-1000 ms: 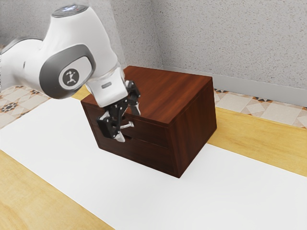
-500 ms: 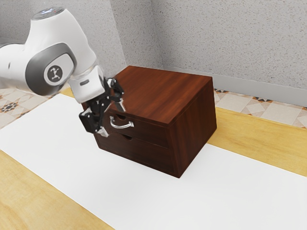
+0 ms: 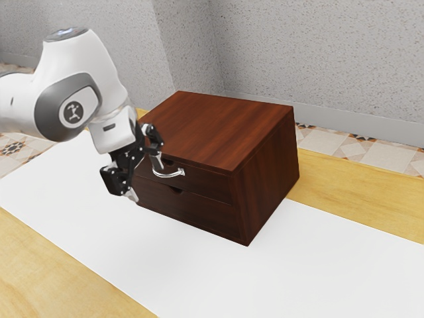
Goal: Pull the drawer handle with one arm to open the drawer
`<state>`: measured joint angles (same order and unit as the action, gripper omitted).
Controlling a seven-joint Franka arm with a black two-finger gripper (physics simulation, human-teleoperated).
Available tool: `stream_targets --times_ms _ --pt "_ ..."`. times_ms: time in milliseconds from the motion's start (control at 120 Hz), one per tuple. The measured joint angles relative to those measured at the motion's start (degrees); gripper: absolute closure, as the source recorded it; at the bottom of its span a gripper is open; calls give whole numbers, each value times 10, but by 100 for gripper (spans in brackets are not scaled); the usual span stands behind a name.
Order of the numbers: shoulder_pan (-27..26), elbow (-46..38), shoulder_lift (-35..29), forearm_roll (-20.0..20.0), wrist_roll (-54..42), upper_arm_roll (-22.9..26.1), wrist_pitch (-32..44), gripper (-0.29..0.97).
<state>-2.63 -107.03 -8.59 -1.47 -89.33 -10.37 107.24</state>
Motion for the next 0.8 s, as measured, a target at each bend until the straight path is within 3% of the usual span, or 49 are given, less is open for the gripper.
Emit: stream_targets --times_ms 800 --pt "0 -43 -5 0 -20 -1 79 0"
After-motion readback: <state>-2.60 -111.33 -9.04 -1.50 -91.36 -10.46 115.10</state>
